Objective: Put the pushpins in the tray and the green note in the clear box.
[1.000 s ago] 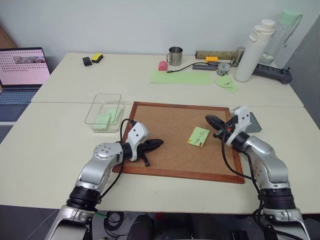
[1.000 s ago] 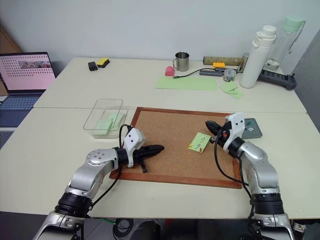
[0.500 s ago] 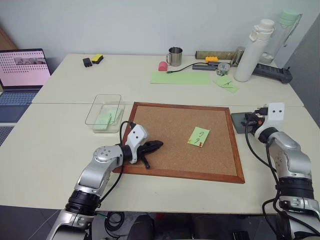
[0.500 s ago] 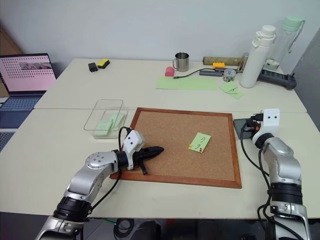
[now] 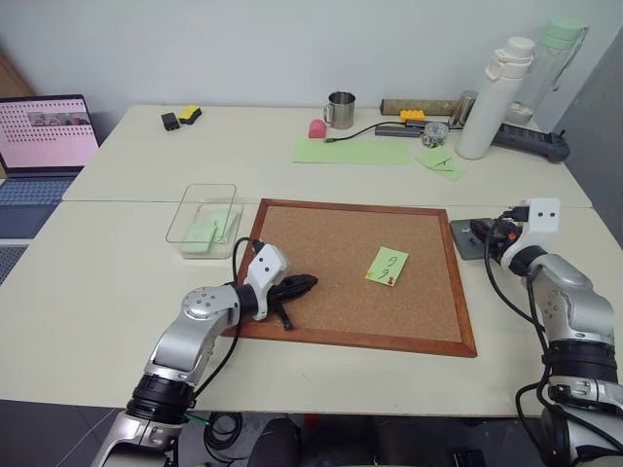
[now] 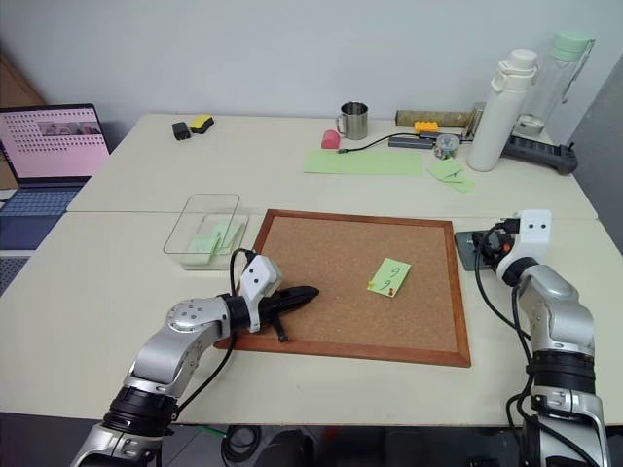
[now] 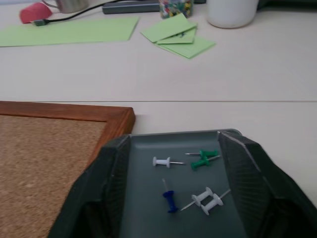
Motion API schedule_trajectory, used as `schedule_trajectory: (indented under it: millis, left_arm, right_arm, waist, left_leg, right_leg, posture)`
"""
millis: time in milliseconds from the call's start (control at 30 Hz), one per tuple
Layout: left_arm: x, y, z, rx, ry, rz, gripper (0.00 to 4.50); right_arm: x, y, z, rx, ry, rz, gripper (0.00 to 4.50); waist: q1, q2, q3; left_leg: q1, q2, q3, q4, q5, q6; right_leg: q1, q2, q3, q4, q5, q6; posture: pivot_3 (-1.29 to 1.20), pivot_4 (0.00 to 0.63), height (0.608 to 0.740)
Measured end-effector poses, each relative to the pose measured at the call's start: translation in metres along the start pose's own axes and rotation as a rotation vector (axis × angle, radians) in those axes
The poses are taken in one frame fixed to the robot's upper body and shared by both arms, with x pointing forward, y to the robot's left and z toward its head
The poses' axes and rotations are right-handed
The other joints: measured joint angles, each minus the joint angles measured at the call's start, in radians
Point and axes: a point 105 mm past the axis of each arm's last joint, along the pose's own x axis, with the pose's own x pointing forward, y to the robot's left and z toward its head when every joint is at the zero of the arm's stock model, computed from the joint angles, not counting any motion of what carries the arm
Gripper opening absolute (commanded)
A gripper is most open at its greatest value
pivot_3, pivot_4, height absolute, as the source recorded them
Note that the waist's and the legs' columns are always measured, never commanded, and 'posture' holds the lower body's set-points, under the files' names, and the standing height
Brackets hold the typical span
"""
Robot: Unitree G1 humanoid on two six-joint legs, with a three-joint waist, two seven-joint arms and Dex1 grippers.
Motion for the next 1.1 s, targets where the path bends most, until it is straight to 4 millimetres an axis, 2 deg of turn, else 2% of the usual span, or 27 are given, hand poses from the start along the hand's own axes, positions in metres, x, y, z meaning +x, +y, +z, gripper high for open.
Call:
schedule_trajectory:
  millis: [33, 133, 233, 300, 400, 533, 700, 833, 867, 1100]
  left_arm:
    - [0.0, -0.001, 0.0, -0.001, -0.001, -0.001, 0.0]
    - [0.0, -0.001, -0.001, -0.004, 0.001, -0.001, 0.0]
    - [0.0, -0.001, -0.001, -0.004, 0.001, -0.003, 0.0]
    - [0.0, -0.001, -0.001, -0.004, 0.001, -0.003, 0.0]
    - [0.0, -0.001, -0.001, -0.004, 0.002, -0.004, 0.0]
    - [0.0, -0.001, -0.001, -0.003, 0.002, -0.007, 0.0]
    - [-0.001, -0.002, -0.001, -0.002, 0.002, -0.006, 0.0]
    - [-0.001, -0.002, -0.001, -0.002, 0.003, -0.006, 0.0]
    - [-0.001, -0.003, -0.001, -0.002, 0.003, -0.006, 0.0]
    - [-0.001, -0.003, -0.001, -0.003, 0.004, -0.007, 0.0]
  right_arm:
    - [-0.005, 0.009, 0.004, -0.01, -0.02, 0.065, 2.97]
    - [-0.023, 0.063, 0.014, -0.033, -0.065, 0.37, 2.97]
    - [-0.042, 0.11, 0.004, -0.053, -0.02, 0.618, 2.97]
    - [-0.048, 0.128, -0.007, -0.062, 0.022, 0.705, 2.97]
    - [-0.05, 0.144, -0.023, -0.075, 0.068, 0.762, 2.97]
    - [-0.044, 0.159, -0.036, -0.095, 0.094, 0.783, 2.97]
    - [-0.035, 0.155, -0.047, -0.082, 0.119, 0.74, 2.97]
    - [-0.035, 0.155, -0.049, -0.073, 0.121, 0.738, 2.39]
    - [-0.035, 0.154, -0.05, -0.07, 0.125, 0.737, 2.06]
    - [-0.038, 0.151, -0.059, -0.065, 0.141, 0.726, 0.63]
  waist:
    - [0.001, 0.0, 0.0]
    - [0.0, 0.001, -0.001]
    - [0.001, 0.001, -0.001]
    - [0.001, 0.001, -0.001]
    - [0.001, 0.001, -0.001]
    - [0.001, 0.001, -0.001]
    - [0.001, 0.001, -0.001]
    - [0.001, 0.001, -0.001]
    - [0.001, 0.001, -0.001]
    - [0.001, 0.001, -0.001]
  left_leg:
    - [0.0, 0.0, 0.0, 0.0, 0.0, 0.0]
    - [0.0, 0.0, -0.001, 0.0, 0.0, 0.0]
    - [0.0, 0.0, -0.002, 0.0, 0.0, 0.0]
    - [0.0, 0.0, -0.002, 0.001, 0.0, 0.0]
    - [0.001, 0.0, -0.002, 0.0, 0.0, 0.0]
    - [0.0, 0.0, -0.002, 0.0, 0.0, 0.0]
    - [0.0, 0.0, -0.002, 0.0, 0.0, 0.0]
    - [0.0, 0.0, -0.002, 0.0, 0.0, 0.0]
    - [0.0, 0.0, -0.002, 0.0, 0.0, 0.0]
    - [0.0, 0.0, -0.002, 0.0, 0.0, 0.0]
  right_leg:
    - [0.0, 0.0, 0.0, 0.0, 0.0, 0.0]
    - [0.0, 0.0, -0.001, 0.0, 0.0, 0.0]
    - [0.001, 0.0, -0.001, 0.0, 0.0, 0.0]
    - [0.001, 0.0, -0.001, 0.0, 0.0, 0.0]
    - [0.001, 0.0, -0.001, 0.0, 0.0, 0.0]
    - [0.001, 0.0, -0.002, -0.001, 0.0, 0.0]
    - [0.001, 0.0, -0.002, -0.001, 0.0, 0.0]
    - [0.001, 0.0, -0.002, -0.001, 0.0, 0.0]
    - [0.001, 0.0, -0.002, -0.001, 0.0, 0.0]
    - [0.001, 0.0, -0.002, -0.001, 0.0, 0.0]
  posture:
    - [0.0, 0.15, 0.74]
    - [0.0, 0.15, 0.74]
    - [0.0, 0.15, 0.74]
    - [0.0, 0.15, 0.74]
    - [0.0, 0.15, 0.74]
    - [0.0, 0.15, 0.74]
    - [0.0, 0.15, 0.74]
    - [0.0, 0.15, 0.74]
    - [0.0, 0.15, 0.74]
    - [0.0, 0.15, 0.74]
